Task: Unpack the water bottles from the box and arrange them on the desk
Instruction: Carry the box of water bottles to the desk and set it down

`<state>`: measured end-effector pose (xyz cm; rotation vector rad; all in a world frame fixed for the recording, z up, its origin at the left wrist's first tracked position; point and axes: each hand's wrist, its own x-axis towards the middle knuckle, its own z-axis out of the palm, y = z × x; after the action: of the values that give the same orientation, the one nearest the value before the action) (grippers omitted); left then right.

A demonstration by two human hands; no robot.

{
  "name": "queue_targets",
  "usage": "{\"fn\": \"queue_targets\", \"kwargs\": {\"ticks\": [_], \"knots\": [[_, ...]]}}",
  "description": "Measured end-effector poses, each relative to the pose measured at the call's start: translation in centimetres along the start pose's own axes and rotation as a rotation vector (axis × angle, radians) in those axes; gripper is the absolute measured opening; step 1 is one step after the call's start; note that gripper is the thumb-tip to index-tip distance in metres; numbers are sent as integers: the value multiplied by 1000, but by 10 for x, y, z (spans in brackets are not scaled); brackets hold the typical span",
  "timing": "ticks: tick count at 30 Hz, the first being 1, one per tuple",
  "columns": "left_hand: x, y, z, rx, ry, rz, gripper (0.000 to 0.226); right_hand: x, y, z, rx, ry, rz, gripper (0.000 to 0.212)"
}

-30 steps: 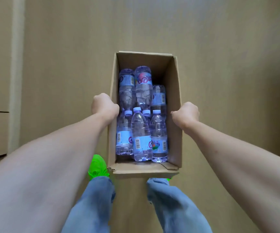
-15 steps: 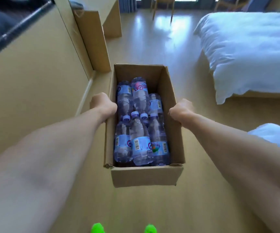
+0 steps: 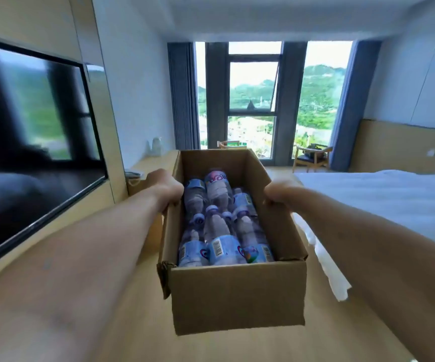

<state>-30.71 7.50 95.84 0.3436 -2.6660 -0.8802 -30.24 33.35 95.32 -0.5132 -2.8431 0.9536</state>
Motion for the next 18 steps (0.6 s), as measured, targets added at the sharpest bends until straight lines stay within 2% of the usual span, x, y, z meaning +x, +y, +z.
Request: {"fn": "queue_targets", "kwargs": {"ticks": [3, 7, 18], "knots": [[51, 4, 2, 28, -46, 29, 11, 35, -27, 4, -14, 8, 3, 21], [128, 7, 15, 16, -108, 46, 23, 97, -64, 18, -8, 47, 21, 24], [350, 22, 78, -25, -67, 83, 23, 292, -150, 63, 28, 73, 18, 21]]}}
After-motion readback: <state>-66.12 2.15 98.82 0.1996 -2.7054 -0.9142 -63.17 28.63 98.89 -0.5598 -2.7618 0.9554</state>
